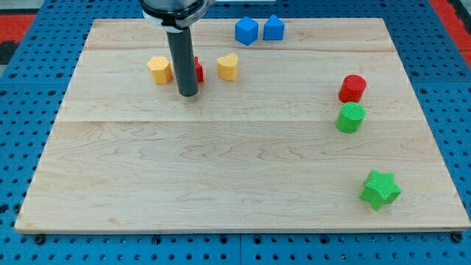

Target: Move the red circle to the left of yellow hexagon

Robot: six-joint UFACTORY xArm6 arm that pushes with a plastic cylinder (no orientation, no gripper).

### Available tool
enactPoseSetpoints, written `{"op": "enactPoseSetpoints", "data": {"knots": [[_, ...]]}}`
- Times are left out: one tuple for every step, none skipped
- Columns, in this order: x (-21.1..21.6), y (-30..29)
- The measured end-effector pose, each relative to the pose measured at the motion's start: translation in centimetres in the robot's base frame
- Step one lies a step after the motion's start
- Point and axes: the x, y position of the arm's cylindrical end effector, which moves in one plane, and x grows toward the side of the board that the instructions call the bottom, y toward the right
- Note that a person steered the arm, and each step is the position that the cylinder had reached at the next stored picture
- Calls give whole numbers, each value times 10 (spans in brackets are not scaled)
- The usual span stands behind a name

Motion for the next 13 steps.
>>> {"op": "enactPoseSetpoints", "data": {"knots": [[-10, 6], [11, 27], [30, 79], [7, 143], [-30, 200], [-49, 264], [-2, 302], [-3, 264], [-15, 194], [-25, 234], [15, 274], [28, 244], [8, 169]]}}
